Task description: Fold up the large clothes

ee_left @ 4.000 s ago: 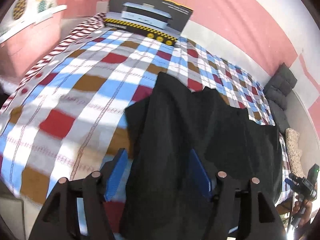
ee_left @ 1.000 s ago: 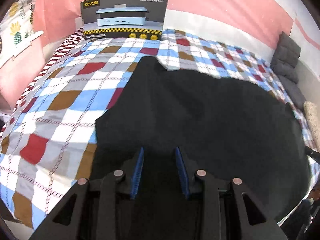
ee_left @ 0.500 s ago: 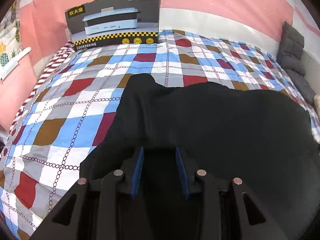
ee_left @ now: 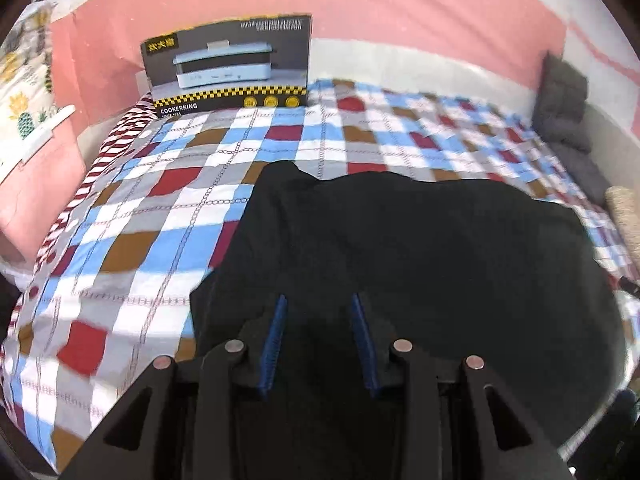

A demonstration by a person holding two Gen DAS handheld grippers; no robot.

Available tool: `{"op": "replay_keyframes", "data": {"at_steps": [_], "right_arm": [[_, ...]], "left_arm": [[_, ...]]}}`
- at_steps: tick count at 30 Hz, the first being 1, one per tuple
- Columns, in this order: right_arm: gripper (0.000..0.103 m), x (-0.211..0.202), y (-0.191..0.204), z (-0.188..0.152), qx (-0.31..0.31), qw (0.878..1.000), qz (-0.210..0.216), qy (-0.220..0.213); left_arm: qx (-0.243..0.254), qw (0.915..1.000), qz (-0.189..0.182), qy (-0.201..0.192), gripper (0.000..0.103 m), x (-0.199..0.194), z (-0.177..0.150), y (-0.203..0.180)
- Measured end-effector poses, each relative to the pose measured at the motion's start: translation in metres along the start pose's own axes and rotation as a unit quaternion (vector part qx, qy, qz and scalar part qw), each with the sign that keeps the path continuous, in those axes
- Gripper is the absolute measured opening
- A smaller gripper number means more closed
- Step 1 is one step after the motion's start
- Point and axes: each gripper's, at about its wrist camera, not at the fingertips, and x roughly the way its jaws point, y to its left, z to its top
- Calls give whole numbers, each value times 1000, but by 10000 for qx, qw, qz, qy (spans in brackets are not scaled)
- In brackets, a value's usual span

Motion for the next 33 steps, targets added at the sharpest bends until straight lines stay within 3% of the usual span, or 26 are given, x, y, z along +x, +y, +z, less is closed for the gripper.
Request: {"op": "replay_keyframes", "data": {"at_steps": [6,11,18,21,23,27,33], "right_arm": [[31,-18,41,-56,-583,9976,244,275],[32,-2,52,-85,-1024,9936,157,457],[34,-10,48,-76,-714,9958,151,554],[49,-25,40,-75,-576,9971,255,437],[52,-28,32,-76,-465,9975,268,449],[52,-35,22,-77,-294,9985,190,430],[52,-40,22,-70,-364,9990,85,262]], "left_arm": [[-34,9994,-251,241,36,-35,-55,-18],[15,9982,-262,549,38,-21,-81,-31],[-139,9979,-184,612,38,-27,-72,-27],[-297,9983,-183,474,40,-44,-76,-19],[-368,9981,-121,475,41,-49,-78,-15],[-374,9978,100,539,41,-58,-78,-13],[-241,9994,-7,264,45,-77,-70,-26]]}}
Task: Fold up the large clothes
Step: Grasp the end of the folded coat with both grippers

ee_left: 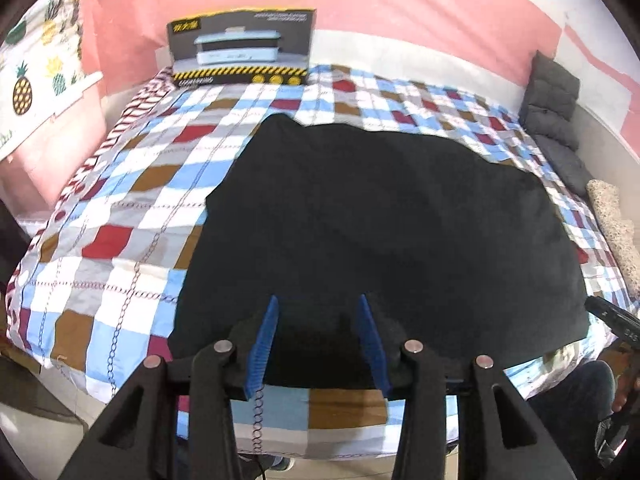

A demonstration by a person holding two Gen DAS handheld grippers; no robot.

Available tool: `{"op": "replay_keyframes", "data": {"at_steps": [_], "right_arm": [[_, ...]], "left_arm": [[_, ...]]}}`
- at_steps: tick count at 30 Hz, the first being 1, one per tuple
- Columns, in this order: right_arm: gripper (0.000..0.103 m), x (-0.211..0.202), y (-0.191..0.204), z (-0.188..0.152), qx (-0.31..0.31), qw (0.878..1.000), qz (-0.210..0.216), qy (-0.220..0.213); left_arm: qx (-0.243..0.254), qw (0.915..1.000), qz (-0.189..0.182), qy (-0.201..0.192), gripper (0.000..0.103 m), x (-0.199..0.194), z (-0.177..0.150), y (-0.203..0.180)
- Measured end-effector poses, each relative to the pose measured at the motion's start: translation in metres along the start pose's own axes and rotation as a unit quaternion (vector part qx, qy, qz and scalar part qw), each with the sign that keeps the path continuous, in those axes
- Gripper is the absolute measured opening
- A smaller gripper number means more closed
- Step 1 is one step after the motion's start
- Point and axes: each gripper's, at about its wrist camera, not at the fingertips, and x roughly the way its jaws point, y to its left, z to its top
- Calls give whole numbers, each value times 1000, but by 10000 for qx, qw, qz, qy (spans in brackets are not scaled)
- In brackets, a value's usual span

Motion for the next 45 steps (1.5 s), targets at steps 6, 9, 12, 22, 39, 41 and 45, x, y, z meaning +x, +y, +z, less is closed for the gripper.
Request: {"op": "replay_keyframes", "data": {"at_steps": [6,9,12,22,39,41,45], "right_arm": [[52,8,0,5,6,10000,-13,28],[52,12,-7,6,97,9999,-39,34],[54,17,-26,10,329,9994,-29,93],[74,45,-71,25,914,9950,150,367],[88,112,-113,49,1879,9629,1758,811],[88,116,-115,49,1943,9583,1914,850],[88,127,-123,44,2204,9423,2299,1034]], "left_arm": [[186,9998,-100,30,46,5,5,-15],[209,9997,-63,77,46,10,5,-13],[106,9998,97,97,48,16,8,-2],[-542,9976,315,279,61,54,30,62],[-1418,9830,-803,840,88,133,55,124],[-1503,9800,-948,894,91,140,55,127],[-1834,9663,-1393,1148,92,158,58,132]]}}
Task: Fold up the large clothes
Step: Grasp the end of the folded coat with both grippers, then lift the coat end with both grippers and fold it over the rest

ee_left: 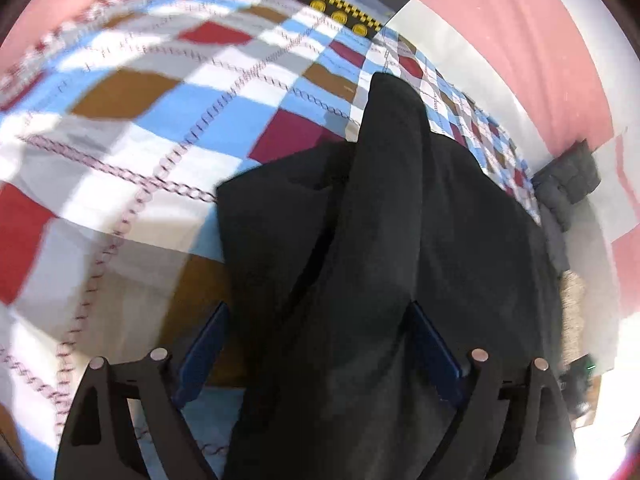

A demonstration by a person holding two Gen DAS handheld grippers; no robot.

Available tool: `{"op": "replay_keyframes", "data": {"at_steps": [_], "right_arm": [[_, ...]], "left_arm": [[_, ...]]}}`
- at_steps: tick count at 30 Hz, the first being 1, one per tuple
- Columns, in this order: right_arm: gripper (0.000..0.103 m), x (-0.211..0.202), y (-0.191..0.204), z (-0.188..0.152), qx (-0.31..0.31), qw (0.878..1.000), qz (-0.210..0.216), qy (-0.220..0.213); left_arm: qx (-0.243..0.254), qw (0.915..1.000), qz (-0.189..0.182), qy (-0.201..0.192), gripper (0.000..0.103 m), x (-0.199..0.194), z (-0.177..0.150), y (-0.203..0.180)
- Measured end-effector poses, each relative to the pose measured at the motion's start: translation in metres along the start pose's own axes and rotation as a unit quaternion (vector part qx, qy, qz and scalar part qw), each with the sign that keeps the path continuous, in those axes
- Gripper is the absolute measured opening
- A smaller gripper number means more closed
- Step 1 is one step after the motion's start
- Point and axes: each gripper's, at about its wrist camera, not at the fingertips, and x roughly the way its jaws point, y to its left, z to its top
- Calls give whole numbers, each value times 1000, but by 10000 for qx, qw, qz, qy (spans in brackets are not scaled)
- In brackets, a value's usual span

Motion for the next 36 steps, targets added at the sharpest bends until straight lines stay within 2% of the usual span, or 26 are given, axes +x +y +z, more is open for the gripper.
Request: {"op": "replay_keyframes", "data": {"at_steps": [4,9,13,18,22,24,26,31,33,34,36], "right_arm": [[88,3,-4,0,102,9997,165,144],[73,-6,-1,-9,-21,9995,227,207],[73,2,3,-2,-88,9991,216,351],[75,24,11,14,-185,9984,78,519],[74,24,6,9,-151,9987,180,442],[65,19,8,5,-224,9990,123,361],[59,14,16,1,-338,9990,40,273],[58,23,21,8,-398,9984,-246,323],[57,25,26,10,-422,9977,-412,322],[56,24,31,10,-461,9972,-517,295],[47,19,39,7,-526,9962,-653,216]], "left_arm": [[-115,9994,-220,223,93,12,7,-1],[22,9991,-363,228,93,11,-10,-8],[-57,9977,-593,328,94,16,-13,-3],[-19,9977,-392,549,99,31,5,-16],[63,9981,-377,490,100,34,5,-22],[109,9986,-348,394,94,29,1,-24],[218,9990,-267,299,83,24,-5,-29],[524,9978,271,287,80,26,-6,-50],[572,9970,443,289,75,27,-5,-58],[627,9963,522,254,69,25,-6,-63],[817,9938,743,141,57,17,-10,-76]]}}
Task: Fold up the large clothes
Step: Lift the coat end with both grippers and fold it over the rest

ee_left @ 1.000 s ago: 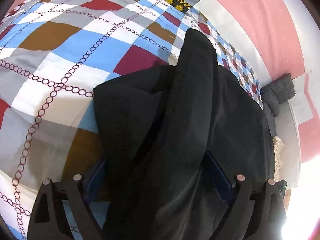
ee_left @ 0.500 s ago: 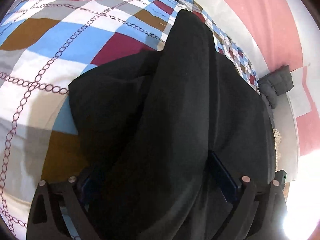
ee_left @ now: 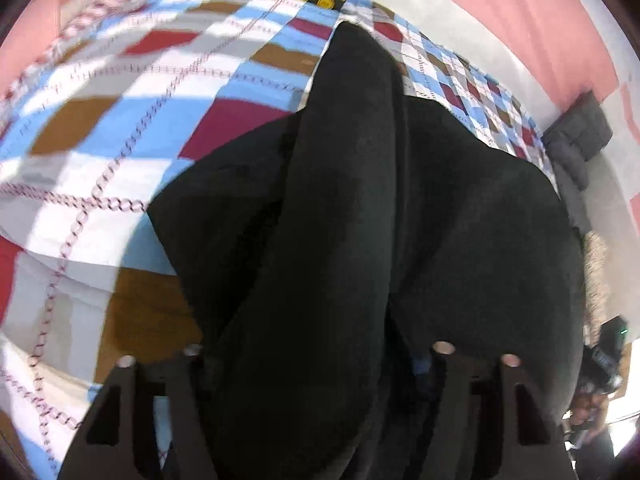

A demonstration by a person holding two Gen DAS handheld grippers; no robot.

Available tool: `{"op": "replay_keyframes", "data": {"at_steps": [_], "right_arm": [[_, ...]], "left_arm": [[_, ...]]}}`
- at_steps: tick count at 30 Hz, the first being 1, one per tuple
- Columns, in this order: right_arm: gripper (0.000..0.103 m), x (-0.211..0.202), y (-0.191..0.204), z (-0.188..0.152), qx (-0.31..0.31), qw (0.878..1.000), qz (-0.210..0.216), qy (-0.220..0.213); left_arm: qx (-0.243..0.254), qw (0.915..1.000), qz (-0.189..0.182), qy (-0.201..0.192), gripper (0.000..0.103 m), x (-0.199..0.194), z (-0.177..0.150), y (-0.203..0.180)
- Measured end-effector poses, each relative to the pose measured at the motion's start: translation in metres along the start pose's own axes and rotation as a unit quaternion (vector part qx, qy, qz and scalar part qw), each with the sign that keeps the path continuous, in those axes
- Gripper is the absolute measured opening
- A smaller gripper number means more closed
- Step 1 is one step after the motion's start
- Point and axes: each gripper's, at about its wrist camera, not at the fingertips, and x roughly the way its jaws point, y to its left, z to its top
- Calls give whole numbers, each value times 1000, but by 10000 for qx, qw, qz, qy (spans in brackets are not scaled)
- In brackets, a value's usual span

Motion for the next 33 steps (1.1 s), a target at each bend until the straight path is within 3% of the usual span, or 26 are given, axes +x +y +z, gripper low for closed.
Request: {"op": "replay_keyframes", "data": {"at_steps": [2,5,8,12,19,26,33], "right_arm": [[41,-9,10,-1,-78,9998,-132,-89],[37,-30,26,-2,-238,9991,-187,-284],[35,-54,42,-3,-399,9979,-35,-503],[34,-76,68,-6,-715,9950,39,-697],[34,-94,91,-12,-951,9913,171,-890],[34,-97,105,-12,-1089,9891,293,-948],[34,-99,134,-1,-1356,9834,498,-1101]], "left_arm": [[181,9995,216,-105,40,-11,0,-13],[290,9986,337,-275,32,-29,2,-25],[272,9983,140,-505,30,-54,0,-12],[409,9960,-47,-792,29,-85,-3,-21],[341,9937,-264,-1031,28,-115,-8,-23],[345,9911,-306,-1248,28,-139,-12,-21],[345,9868,-265,-1563,28,-165,8,-14]]}}
